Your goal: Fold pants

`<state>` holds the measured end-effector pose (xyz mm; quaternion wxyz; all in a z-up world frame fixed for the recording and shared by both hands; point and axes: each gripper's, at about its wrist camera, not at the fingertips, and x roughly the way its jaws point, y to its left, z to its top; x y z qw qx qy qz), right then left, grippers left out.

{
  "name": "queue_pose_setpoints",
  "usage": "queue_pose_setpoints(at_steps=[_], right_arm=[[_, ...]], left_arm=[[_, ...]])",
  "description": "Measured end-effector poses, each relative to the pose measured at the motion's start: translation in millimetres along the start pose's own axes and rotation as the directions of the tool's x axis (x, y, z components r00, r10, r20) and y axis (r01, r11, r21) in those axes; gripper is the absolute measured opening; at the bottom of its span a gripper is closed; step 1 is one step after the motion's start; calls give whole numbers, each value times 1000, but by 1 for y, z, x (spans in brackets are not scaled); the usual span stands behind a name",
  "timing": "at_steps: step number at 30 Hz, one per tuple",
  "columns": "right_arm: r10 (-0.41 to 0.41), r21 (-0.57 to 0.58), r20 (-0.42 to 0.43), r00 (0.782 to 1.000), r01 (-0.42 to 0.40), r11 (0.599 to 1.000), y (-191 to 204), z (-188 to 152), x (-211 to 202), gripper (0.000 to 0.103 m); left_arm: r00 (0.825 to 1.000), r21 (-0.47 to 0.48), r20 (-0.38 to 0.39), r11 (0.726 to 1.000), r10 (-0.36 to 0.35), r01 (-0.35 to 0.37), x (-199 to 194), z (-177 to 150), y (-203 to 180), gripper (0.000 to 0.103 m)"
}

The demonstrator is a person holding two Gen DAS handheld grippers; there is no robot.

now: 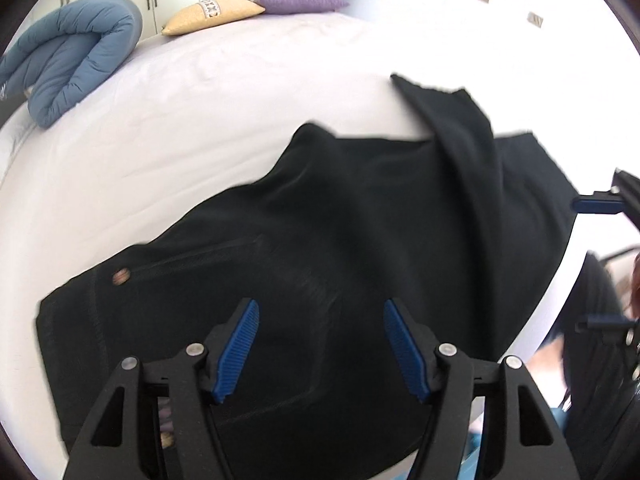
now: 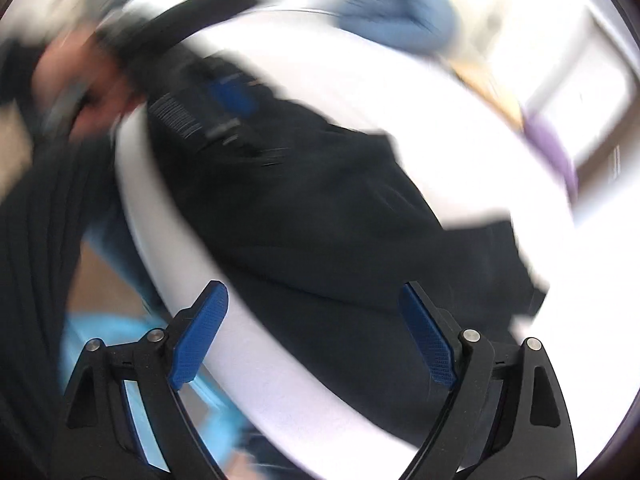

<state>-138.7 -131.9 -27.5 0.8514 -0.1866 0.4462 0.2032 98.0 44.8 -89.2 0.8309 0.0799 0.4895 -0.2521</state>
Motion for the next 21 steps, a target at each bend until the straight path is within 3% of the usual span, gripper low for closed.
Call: queue_pose_setpoints(at_steps=[3, 5, 8, 12, 17, 21], right_arm=[[37, 260, -4, 999, -35, 965, -69, 17, 3, 87], [43, 401, 15, 999, -45, 915, -119, 30, 6, 87], [26, 553, -27, 999, -7, 833, -186, 56, 23, 87], [13, 655, -133, 991, 78, 752, -253, 87, 69, 87], [-41, 714, -290, 956, 245, 655, -307, 111, 140, 87], [-55, 707, -378, 924, 327, 627, -319, 119, 178, 87]], left_arm=[[1000, -39, -24, 999, -13, 12, 23, 9, -12, 68], [995, -61, -100, 998, -21, 15, 45, 6, -13, 67], [996, -46, -91, 999, 6, -10, 51, 0, -14, 67], [996, -78, -87, 997, -12, 5, 55, 1, -11, 67], [997, -71, -82, 997, 9, -15, 58, 1, -17, 67], [997, -81, -73, 997, 2, -8, 56, 2, -14, 67]])
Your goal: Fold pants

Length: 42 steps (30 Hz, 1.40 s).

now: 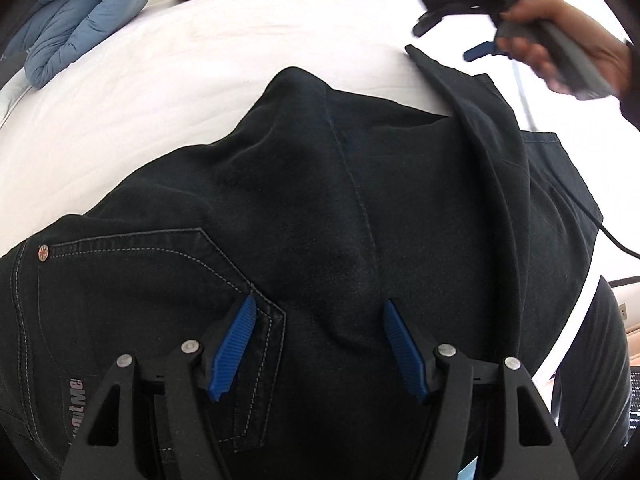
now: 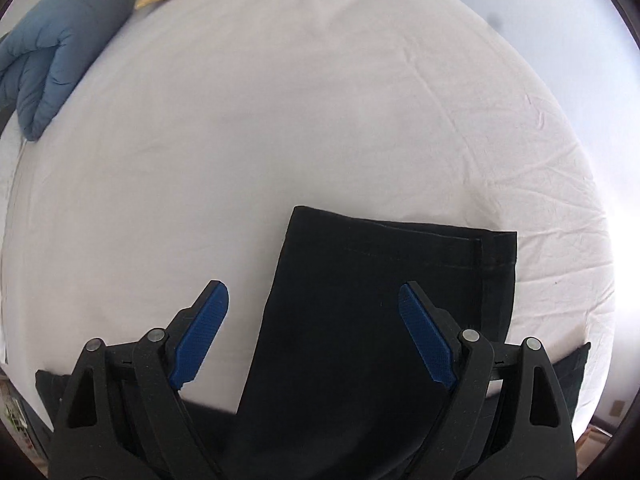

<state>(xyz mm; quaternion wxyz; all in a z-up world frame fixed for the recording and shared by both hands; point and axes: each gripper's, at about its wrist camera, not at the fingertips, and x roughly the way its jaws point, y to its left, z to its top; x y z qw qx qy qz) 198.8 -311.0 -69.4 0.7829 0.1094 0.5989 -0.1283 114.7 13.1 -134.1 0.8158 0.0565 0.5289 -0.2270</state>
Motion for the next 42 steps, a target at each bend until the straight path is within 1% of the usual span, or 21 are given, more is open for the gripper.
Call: queue_pose_setpoints(at_steps=[2, 7, 11, 13, 15, 16, 18, 20, 22, 25, 26, 28, 31, 32, 33, 34, 36, 37, 38, 40, 42], right_arm=[[-47, 4, -26, 999, 47, 999, 4, 8, 15, 87], [-141, -14, -98, 985, 140, 990, 14, -1, 44, 87], [-98, 30, -90, 991, 101, 994, 8, -1, 50, 86], [-86, 21, -79, 993, 88, 996, 9, 1, 49, 71], [-91, 4, -69, 993, 91, 996, 10, 2, 44, 47], [-90, -1, -71, 993, 90, 996, 8, 3, 43, 40], [-82, -12, -73, 994, 81, 997, 9, 5, 41, 19], [-65, -17, -66, 996, 64, 998, 5, 7, 38, 6], [-54, -19, -37, 998, 53, 998, -1, 4, 26, 5], [2, 10, 23, 1000, -3, 1000, -20, -2, 0, 4], [31, 31, 55, 998, -33, 999, -31, -10, -14, 4], [66, 67, 116, 991, -74, 995, -56, -16, -38, 4], [103, 129, 220, 970, -134, 983, -99, -43, -81, 4], [120, 159, 256, 959, -164, 974, -121, -57, -96, 4], [127, 183, 279, 952, -182, 966, -136, -65, -104, 4], [131, 212, 300, 945, -200, 957, -153, -80, -112, 4], [149, 274, 352, 924, -254, 928, -192, -119, -125, 4], [146, 298, 369, 918, -265, 917, -200, -139, -130, 4], [138, 330, 384, 913, -275, 903, -220, -162, -128, 4], [126, 387, 396, 910, -290, 875, -246, -189, -119, 4], [128, 469, 404, 906, -325, 821, -272, -226, -107, 4]], left_arm=[[1000, 2, 1, 1000, 4, -4, -2, -2, 3, 67], [1000, 2, 8, 1000, 4, -4, -4, -4, 4, 67], [1000, -1, 9, 1000, 7, -7, -3, -4, 2, 68], [1000, -1, 9, 1000, 11, -11, -3, -4, 2, 68], [1000, -1, 8, 1000, 16, -16, -2, -3, 1, 68], [1000, -1, 7, 1000, 17, -17, -2, -3, 0, 69], [1000, -2, 6, 1000, 18, -18, -2, -2, -1, 69], [1000, -4, 5, 1000, 18, -18, -1, -2, -3, 69], [1000, -6, 3, 1000, 16, -16, 0, -1, -3, 69], [1000, -7, -1, 1000, 13, -13, 1, 0, -3, 69], [1000, -8, -3, 1000, 12, -12, 1, 0, -3, 69], [1000, -11, -7, 1000, 10, -10, 2, 2, -2, 70], [1000, -14, -15, 1000, 10, -10, 2, 4, -2, 70], [1000, -17, -16, 1000, 10, -10, 3, 4, -2, 71], [1000, -18, -18, 1000, 10, -10, 3, 6, -2, 71], [1000, -17, -21, 1000, 11, -11, 3, 7, -3, 72], [999, -14, -29, 1000, 15, -15, 4, 10, -4, 72], [999, -12, -32, 1000, 15, -15, 4, 11, -4, 72], [999, -13, -36, 1000, 14, -14, 4, 12, -4, 72], [999, -13, -43, 1000, 13, -13, 6, 15, -5, 72], [998, -9, -53, 1000, 18, -18, 7, 18, -6, 73]])
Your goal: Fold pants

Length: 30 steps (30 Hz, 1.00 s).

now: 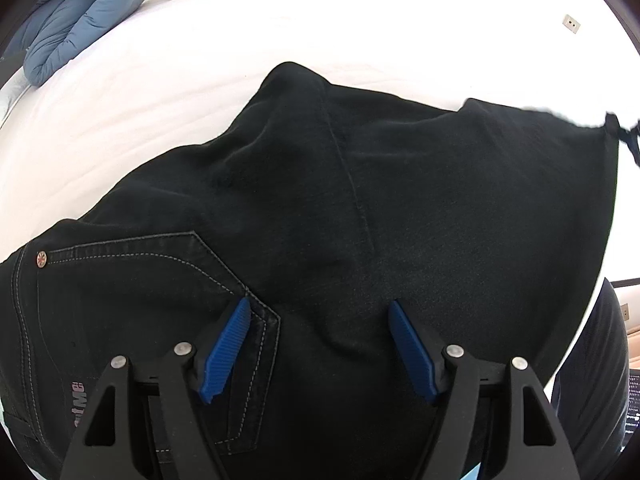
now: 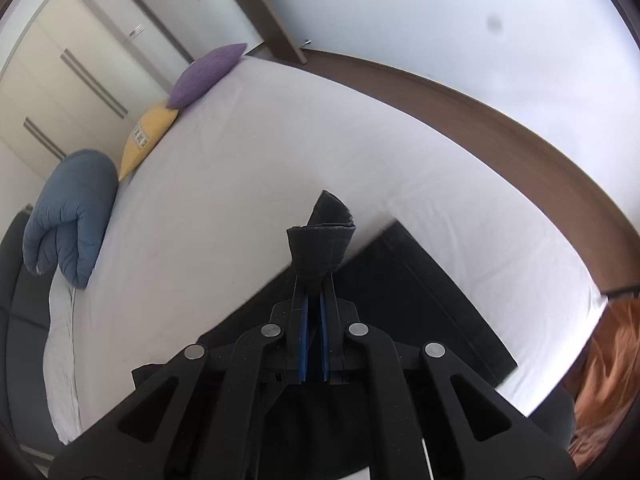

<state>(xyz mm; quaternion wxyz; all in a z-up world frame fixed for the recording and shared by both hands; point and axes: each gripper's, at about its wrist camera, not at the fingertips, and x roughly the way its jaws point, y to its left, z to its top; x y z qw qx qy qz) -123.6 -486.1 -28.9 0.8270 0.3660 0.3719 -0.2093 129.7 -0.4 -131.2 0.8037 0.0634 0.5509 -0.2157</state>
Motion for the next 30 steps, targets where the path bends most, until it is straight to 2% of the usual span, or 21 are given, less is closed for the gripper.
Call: queue_pose_setpoints(at_steps=[2, 4, 7, 10, 15, 19, 27, 30], right_arm=[[13, 115, 5, 1000, -14, 993, -40, -20, 1, 4], [5, 174, 8, 1000, -7, 985, -66, -35, 5, 4], [-16, 221, 3, 1000, 15, 975, -101, -48, 17, 1], [7, 273, -6, 1000, -5, 962, -118, -56, 25, 1], [36, 315, 5, 999, -36, 948, -111, -70, 18, 1], [65, 360, 3, 998, -61, 931, -123, -73, 27, 1], [25, 288, 1, 1000, -24, 957, -112, -76, 29, 1], [40, 305, -2, 999, -38, 952, -113, -77, 28, 1]], left_arm=[[1000, 0, -10, 1000, 3, -3, 1, 2, -2, 73], [1000, 0, -18, 1000, 9, -9, 2, 6, -5, 74], [999, 7, -29, 1000, 26, -26, 3, 10, -10, 77], [999, 10, -36, 999, 40, -39, 6, 13, -16, 80], [996, 21, -43, 997, 74, -73, 6, 19, -30, 85], [995, 12, -49, 996, 85, -84, 5, 20, -35, 87], [996, -13, -32, 996, 89, -89, 2, 16, -42, 87], [995, -14, -26, 996, 92, -92, 1, 15, -43, 87]])
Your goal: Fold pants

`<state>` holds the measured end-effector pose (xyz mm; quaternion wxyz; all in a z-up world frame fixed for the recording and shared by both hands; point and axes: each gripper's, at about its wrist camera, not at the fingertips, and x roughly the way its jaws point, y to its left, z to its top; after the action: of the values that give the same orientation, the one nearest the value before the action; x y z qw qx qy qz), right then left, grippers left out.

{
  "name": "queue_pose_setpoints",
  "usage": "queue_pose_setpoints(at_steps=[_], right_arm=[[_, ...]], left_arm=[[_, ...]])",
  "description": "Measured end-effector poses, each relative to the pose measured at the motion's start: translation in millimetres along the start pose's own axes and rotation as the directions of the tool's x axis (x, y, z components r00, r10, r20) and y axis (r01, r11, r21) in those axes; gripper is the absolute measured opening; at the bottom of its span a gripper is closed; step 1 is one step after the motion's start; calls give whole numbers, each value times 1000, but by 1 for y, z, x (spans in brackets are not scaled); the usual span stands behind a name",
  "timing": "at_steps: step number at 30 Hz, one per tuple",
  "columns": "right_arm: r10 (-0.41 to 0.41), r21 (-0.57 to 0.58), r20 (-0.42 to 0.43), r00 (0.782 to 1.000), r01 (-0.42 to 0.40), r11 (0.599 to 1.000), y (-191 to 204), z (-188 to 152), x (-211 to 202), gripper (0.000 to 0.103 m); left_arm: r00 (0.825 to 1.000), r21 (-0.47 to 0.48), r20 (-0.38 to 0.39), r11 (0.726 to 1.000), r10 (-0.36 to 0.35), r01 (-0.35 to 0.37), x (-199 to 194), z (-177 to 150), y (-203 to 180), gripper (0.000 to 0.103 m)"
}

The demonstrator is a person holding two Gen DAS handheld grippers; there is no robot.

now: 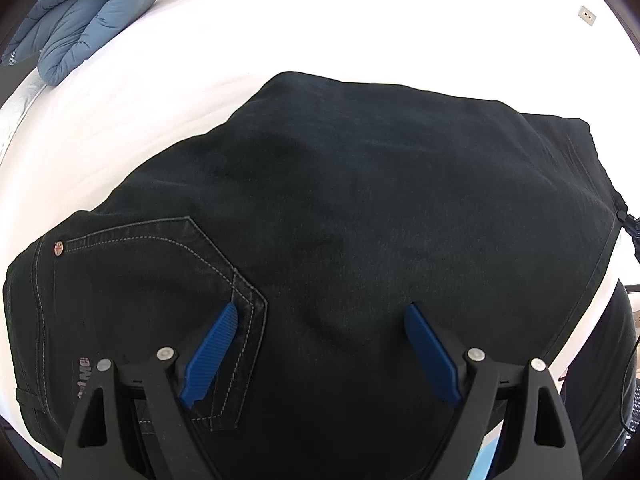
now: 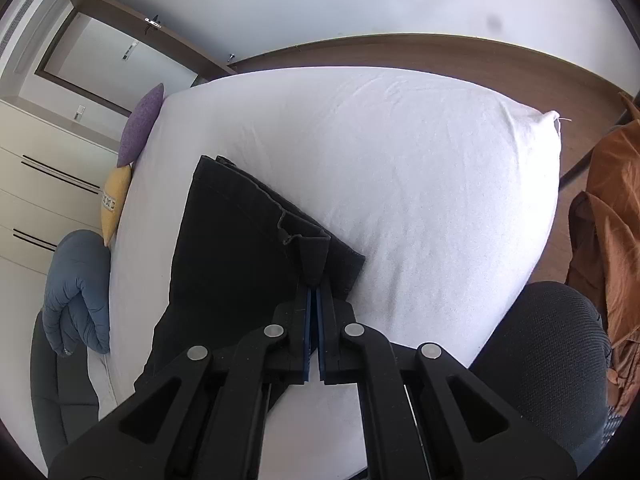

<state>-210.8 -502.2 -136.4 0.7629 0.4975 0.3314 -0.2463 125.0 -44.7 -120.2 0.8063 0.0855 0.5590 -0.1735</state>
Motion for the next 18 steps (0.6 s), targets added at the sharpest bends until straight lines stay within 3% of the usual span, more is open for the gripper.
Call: queue_pose_setpoints(at_steps=[11, 13, 16, 17, 18], right_arm=[[12, 2, -34, 999, -12, 1000, -1, -7, 0, 0], [50, 9, -62, 997, -50, 999, -4, -3, 5, 1], [149, 77, -82, 986, -142, 987, -18, 4, -2, 6], [128, 76, -58, 990, -123, 989, -21, 7, -10, 8], [74, 64, -26, 997, -72, 995, -21, 11, -19, 16]], left_arm=[[1000, 8, 7, 1000, 5, -5, 9, -23, 4, 95], [1000, 8, 11, 1000, 3, -4, 11, -27, 3, 99], [1000, 6, 16, 1000, -2, 2, 16, -30, 0, 102], [1000, 7, 16, 1000, -2, 2, 16, -31, -1, 103], [1000, 7, 16, 1000, -1, 1, 17, -31, -2, 103]])
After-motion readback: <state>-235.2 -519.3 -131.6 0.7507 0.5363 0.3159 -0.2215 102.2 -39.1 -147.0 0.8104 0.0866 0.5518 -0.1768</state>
